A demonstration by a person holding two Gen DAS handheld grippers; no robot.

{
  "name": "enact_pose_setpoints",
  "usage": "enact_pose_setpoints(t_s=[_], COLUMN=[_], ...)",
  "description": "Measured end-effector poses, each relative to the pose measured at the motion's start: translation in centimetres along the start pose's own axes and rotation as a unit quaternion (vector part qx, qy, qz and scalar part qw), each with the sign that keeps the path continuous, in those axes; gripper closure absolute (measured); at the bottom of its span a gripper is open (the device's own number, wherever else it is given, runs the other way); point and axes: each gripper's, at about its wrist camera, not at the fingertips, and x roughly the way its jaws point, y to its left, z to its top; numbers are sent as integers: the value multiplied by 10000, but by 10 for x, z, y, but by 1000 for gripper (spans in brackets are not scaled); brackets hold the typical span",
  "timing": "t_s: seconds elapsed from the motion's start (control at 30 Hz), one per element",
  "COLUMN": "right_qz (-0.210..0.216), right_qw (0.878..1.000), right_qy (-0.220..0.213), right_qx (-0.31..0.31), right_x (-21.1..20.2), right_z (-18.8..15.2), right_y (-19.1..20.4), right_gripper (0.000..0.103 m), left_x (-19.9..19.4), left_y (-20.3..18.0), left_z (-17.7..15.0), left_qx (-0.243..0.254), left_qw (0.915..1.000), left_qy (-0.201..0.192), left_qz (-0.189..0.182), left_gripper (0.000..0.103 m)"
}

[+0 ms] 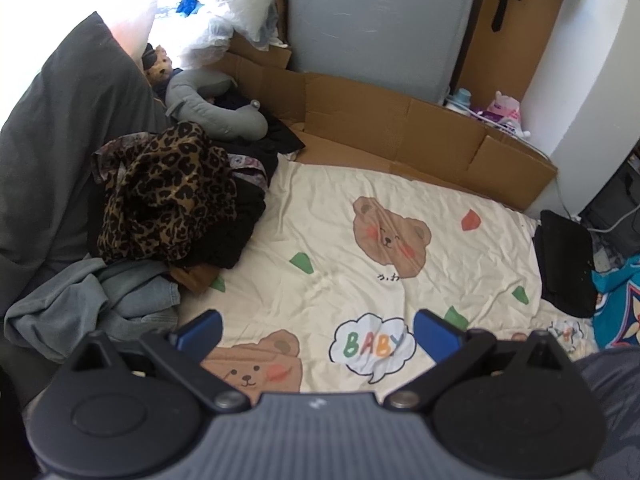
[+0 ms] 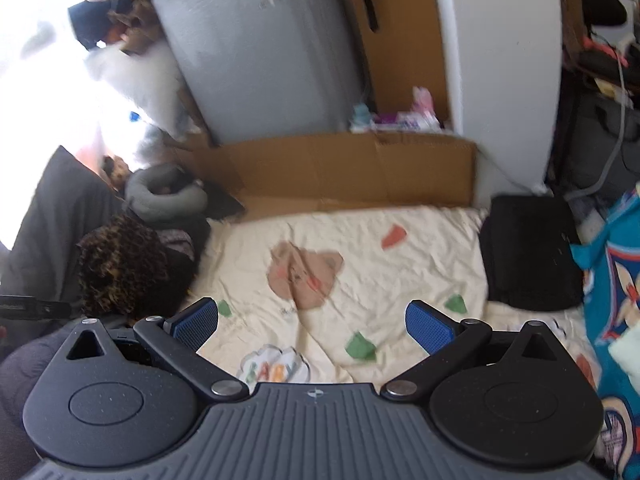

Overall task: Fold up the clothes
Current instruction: 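Move both grippers toward the clothes pile beside the bed sheet, then grasp the leopard-print pants from the pile with the left gripper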

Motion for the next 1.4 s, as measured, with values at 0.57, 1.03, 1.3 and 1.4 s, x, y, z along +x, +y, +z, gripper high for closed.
enact_pose_setpoints(t_s=[0.57,1.03,1.3,1.4], right_qz=[-79,-209,-2,0], right_qw=[9984,9969,9981,9986], right_qy=[-526,-746,-614,-505], right_qx=[-173,-149,-63,-134], right_x=[-3,5,23,36], right_z=[12,19,32,35], right_y=[15,20,17,18], right_gripper=[0,0,0,0], left_x=[4,-5,12,25], left_y=[35,92,125,133], left_z=[14,28,46,51], left_qx=[-190,-554,-625,-486], left_qw=[9990,9936,9911,9913], left_qy=[-354,-972,-1164,-1175], left_qz=[-182,140,162,329], left_gripper=[1,1,1,1])
